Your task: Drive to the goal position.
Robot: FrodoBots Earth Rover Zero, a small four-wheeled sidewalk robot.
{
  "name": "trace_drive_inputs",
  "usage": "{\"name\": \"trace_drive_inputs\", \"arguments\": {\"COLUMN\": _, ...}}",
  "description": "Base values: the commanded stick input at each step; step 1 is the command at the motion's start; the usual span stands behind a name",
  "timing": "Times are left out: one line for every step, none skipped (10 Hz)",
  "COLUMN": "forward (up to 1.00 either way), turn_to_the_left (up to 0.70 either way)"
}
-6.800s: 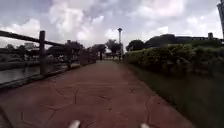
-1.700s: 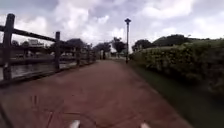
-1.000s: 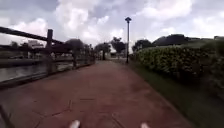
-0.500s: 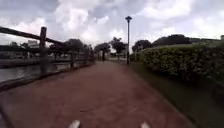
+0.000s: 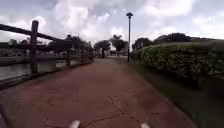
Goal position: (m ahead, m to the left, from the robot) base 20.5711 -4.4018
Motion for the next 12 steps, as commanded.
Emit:
{"name": "trace_drive_inputs", "arguments": {"forward": 0.7, "turn_to_the_left": 0.0}}
{"name": "trace_drive_inputs", "arguments": {"forward": 0.7, "turn_to_the_left": 0.0}}
{"name": "trace_drive_inputs", "arguments": {"forward": 0.7, "turn_to_the_left": 0.0}}
{"name": "trace_drive_inputs", "arguments": {"forward": 0.7, "turn_to_the_left": 0.0}}
{"name": "trace_drive_inputs", "arguments": {"forward": 0.7, "turn_to_the_left": 0.0}}
{"name": "trace_drive_inputs", "arguments": {"forward": 0.7, "turn_to_the_left": 0.0}}
{"name": "trace_drive_inputs", "arguments": {"forward": 0.7, "turn_to_the_left": 0.0}}
{"name": "trace_drive_inputs", "arguments": {"forward": 0.7, "turn_to_the_left": 0.0}}
{"name": "trace_drive_inputs", "arguments": {"forward": 0.7, "turn_to_the_left": 0.0}}
{"name": "trace_drive_inputs", "arguments": {"forward": 0.7, "turn_to_the_left": 0.0}}
{"name": "trace_drive_inputs", "arguments": {"forward": 0.7, "turn_to_the_left": 0.0}}
{"name": "trace_drive_inputs", "arguments": {"forward": 0.7, "turn_to_the_left": 0.0}}
